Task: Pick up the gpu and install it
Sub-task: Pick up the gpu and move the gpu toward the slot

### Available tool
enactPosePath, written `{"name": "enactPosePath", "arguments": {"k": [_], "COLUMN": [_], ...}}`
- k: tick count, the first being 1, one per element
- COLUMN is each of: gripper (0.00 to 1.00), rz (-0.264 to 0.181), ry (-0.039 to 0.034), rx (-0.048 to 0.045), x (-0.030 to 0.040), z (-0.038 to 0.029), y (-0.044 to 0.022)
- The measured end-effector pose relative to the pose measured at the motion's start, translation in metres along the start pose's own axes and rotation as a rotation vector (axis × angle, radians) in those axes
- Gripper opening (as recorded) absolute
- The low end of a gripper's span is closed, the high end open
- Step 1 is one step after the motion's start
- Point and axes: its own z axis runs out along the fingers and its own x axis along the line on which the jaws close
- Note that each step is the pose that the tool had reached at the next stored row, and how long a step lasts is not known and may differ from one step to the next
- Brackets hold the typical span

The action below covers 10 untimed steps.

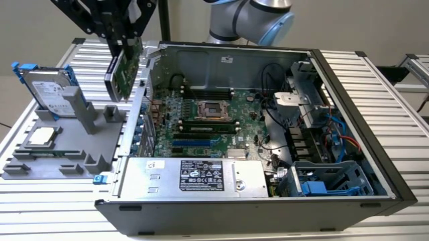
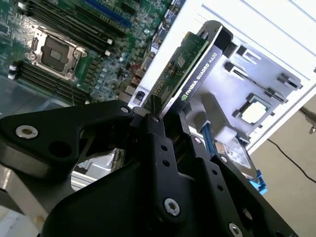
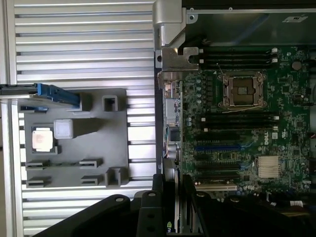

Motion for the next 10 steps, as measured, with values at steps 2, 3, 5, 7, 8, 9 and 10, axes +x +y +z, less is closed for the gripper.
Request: {"name": "enactPosePath", "arguments": {"k": [2, 3, 5, 7, 8, 9, 10], "gripper": [0.0, 0.0, 0.0, 0.0, 0.0, 0.0, 0.0], "rz": [0.0, 0.0, 0.0, 0.0, 0.0, 0.0, 0.0], "ry": [-0.0001, 0.0, -0.0001, 0.0, 0.0, 0.0, 0.0], "rx": [0.0, 0.0001, 0.0001, 0.0002, 0.0001, 0.0002, 0.0002], "x": [-0.0016, -0.0024, -0.0042, -0.006, -0.007, -0.0079, -0.0089], "z": [0.0001, 0.0001, 0.0001, 0.0001, 0.0002, 0.0002, 0.0002], "y": [0.0001, 0.0001, 0.0002, 0.0003, 0.0003, 0.0003, 0.0004]}}
